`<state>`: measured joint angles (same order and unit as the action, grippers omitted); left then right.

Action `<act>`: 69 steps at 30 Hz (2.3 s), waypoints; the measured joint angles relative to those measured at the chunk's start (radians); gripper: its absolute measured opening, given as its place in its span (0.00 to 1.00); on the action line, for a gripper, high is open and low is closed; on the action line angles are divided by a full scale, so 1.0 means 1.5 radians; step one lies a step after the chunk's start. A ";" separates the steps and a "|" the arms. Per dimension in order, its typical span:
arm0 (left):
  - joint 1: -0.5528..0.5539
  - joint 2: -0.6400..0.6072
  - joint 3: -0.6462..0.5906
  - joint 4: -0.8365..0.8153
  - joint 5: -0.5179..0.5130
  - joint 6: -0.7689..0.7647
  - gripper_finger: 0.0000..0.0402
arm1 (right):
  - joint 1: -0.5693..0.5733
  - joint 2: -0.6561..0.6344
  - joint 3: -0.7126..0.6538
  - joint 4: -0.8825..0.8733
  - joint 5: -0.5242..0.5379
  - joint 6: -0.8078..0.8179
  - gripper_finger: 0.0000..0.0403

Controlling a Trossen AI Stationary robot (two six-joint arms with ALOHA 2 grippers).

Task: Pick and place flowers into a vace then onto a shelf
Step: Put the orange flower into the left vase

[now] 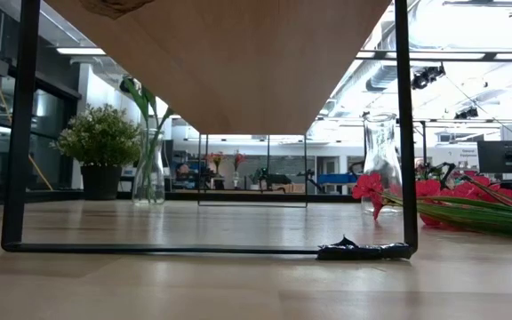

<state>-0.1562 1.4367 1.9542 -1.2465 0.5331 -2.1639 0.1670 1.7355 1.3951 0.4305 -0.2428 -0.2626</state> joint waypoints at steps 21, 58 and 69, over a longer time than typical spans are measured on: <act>0.000 0.038 -0.001 0.062 0.007 0.021 0.08 | 0.000 0.000 -0.001 -0.002 0.006 0.030 0.35; -0.001 0.040 0.000 0.071 -0.006 0.045 0.12 | 0.000 0.000 -0.001 -0.025 0.038 0.037 0.01; -0.001 0.040 0.001 0.084 -0.033 0.097 0.15 | 0.000 -0.001 -0.001 -0.042 0.041 0.054 0.00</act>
<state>-0.1570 1.4968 1.9557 -1.1205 0.4837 -2.0186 0.1669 1.7335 1.3933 0.3682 -0.1810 -0.1814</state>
